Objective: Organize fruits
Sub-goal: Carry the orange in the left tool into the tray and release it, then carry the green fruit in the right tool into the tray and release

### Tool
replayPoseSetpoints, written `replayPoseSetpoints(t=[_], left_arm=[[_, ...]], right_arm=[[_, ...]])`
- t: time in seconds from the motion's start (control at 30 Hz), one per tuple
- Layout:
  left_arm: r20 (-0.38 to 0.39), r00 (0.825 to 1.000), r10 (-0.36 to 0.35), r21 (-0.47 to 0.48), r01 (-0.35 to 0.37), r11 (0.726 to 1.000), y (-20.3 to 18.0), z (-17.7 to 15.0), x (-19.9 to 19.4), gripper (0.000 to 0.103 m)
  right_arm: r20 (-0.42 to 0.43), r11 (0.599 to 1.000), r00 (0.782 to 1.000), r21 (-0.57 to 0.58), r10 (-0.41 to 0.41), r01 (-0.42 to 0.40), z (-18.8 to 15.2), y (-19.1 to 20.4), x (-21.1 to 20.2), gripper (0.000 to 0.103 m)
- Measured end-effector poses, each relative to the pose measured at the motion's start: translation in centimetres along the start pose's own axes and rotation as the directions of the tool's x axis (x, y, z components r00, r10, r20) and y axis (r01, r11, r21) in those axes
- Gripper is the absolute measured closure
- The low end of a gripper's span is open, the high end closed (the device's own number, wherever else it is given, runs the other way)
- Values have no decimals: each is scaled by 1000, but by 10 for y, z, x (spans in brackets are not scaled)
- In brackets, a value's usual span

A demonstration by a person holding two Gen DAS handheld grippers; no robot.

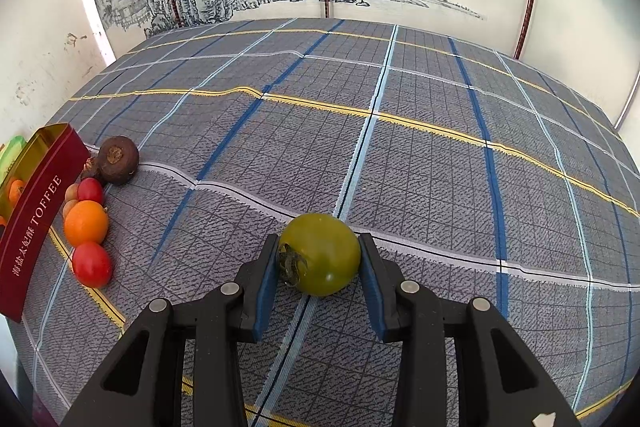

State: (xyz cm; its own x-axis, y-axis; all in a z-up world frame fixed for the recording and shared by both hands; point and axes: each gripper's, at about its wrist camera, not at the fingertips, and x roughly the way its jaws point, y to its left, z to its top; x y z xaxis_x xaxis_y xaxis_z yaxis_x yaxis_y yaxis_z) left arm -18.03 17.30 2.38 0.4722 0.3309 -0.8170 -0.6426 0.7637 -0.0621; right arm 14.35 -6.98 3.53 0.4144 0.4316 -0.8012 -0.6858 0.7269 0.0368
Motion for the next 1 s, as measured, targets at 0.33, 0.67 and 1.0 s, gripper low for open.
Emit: replayPoseSetpoints(t=[0.33,0.67,1.0], left_arm=[[18,999,43,6,-44,999,3,0,2,63],[81,990,112,1,-112,994,1,-1,-11,48],[184,965,188,30,-196,980,-11,-4,-39,38]], right_arm=[[-2,1000,1000,-2,-5,5,1,0,1,67],[-2,1000,1000,0,-5,5,1,0,2,67],[10,1000,1000,14,4,-5,-7,-4,-6,68]])
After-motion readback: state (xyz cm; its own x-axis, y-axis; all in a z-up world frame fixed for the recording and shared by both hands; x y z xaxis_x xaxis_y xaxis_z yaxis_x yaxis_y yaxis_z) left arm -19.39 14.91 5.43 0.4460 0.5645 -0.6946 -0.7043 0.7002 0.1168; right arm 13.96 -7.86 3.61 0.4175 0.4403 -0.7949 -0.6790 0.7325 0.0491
